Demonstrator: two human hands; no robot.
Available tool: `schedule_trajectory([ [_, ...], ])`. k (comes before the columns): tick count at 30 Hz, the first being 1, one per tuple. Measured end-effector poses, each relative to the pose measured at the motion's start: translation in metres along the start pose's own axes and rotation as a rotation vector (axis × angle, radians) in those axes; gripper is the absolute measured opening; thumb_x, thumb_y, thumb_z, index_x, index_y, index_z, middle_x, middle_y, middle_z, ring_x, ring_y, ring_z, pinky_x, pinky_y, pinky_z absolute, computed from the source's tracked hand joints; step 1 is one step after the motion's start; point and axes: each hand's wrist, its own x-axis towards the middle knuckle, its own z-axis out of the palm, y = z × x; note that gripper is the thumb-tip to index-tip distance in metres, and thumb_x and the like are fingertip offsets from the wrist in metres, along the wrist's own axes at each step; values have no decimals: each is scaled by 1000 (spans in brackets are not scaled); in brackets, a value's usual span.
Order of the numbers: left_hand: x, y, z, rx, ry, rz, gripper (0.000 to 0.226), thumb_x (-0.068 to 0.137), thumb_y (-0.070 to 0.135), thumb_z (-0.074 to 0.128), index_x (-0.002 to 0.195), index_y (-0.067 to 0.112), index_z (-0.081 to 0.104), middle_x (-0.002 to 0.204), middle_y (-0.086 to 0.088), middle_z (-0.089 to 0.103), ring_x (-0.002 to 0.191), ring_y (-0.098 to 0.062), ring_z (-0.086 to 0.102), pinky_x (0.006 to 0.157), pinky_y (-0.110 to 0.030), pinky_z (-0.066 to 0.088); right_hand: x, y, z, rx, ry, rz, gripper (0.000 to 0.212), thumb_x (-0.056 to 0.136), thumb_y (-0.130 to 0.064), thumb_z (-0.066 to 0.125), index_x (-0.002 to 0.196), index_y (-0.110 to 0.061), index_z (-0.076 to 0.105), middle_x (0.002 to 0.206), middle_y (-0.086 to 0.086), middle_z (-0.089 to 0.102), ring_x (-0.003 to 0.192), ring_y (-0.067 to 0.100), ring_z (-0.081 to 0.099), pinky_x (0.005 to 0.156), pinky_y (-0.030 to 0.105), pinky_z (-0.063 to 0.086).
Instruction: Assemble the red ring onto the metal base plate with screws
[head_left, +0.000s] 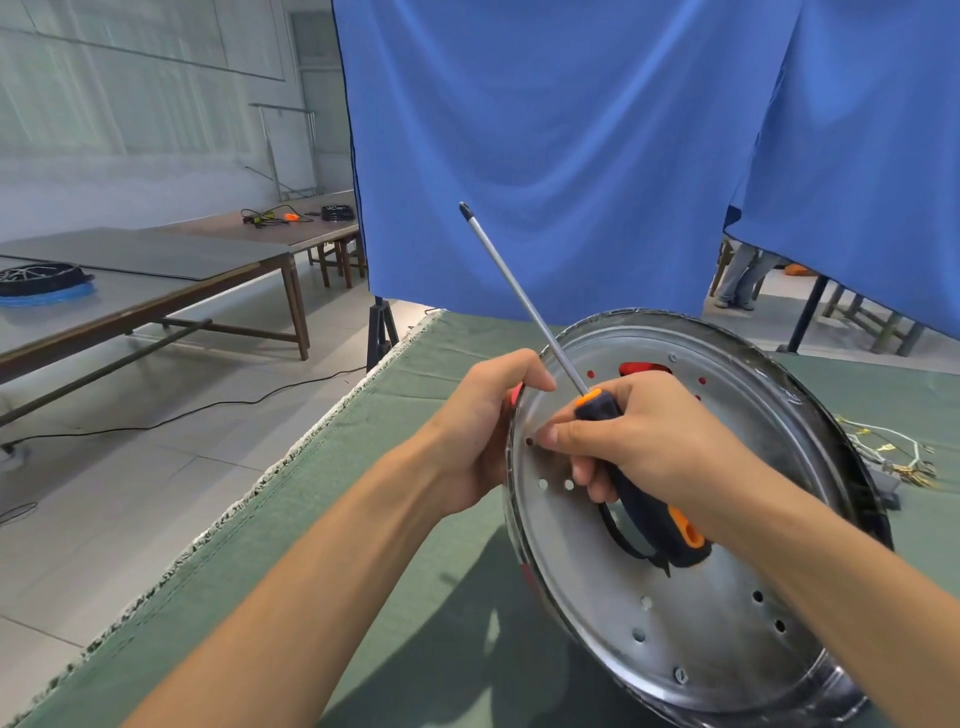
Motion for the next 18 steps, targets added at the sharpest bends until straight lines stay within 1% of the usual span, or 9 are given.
schedule_trajectory([
  [2, 1, 0, 0, 3, 3, -3, 33, 71, 35, 46, 53, 12, 61, 53, -9, 57, 55, -24, 51, 60, -30, 42, 1, 0, -1, 6, -6, 8, 11, 82, -6, 69, 71, -3, 68, 44, 3, 58, 34, 13, 50, 40, 20, 41],
  [4, 1, 0, 0, 2, -7, -6, 37, 73, 36, 45, 55, 10, 63, 55, -11, 58, 55, -25, 53, 60, -29, 45, 1, -1, -1, 10, -14, 19, 11, 83, -6, 69, 73, -3, 68, 45, 3, 58, 35, 13, 50, 40, 21, 42],
  [7, 0, 1, 0, 15, -43, -14, 46, 79, 36, 39, 51, 10, 63, 54, -11, 59, 54, -23, 56, 60, -27, 48, 1, -2, -1, 7, -18, 24, 9, 82, -7, 69, 78, 1, 69, 45, 3, 58, 36, 13, 51, 40, 21, 42],
  [10, 0, 2, 2, 23, -41, -16, 47, 81, 36, 38, 51, 10, 64, 55, -11, 59, 57, -24, 56, 62, -29, 47, 0, -3, -2, 24, -28, 38, 11, 83, -7, 69, 82, 4, 69, 46, 4, 58, 36, 13, 50, 40, 21, 43],
  [12, 0, 2, 3, 22, -19, -16, 46, 80, 36, 39, 51, 10, 63, 57, -14, 58, 61, -27, 54, 64, -31, 46, -1, -3, -2, 33, -37, 46, 11, 83, -7, 69, 82, 4, 69, 46, 4, 58, 36, 12, 50, 40, 21, 43],
  [15, 0, 2, 4, 16, 11, -19, 44, 80, 36, 40, 54, 8, 61, 62, -18, 55, 71, -33, 50, 72, -37, 42, -1, -3, -2, 36, -30, 49, 10, 83, -8, 69, 80, 2, 69, 46, 4, 58, 36, 12, 50, 41, 20, 43],
  [18, 0, 2, 5, 10, 21, -26, 46, 81, 36, 39, 58, 2, 61, 64, -21, 51, 81, -37, 46, 82, -42, 37, -1, -3, 0, 36, -32, 42, 11, 83, -7, 69, 82, 4, 69, 47, 4, 58, 36, 13, 50, 41, 21, 43],
])
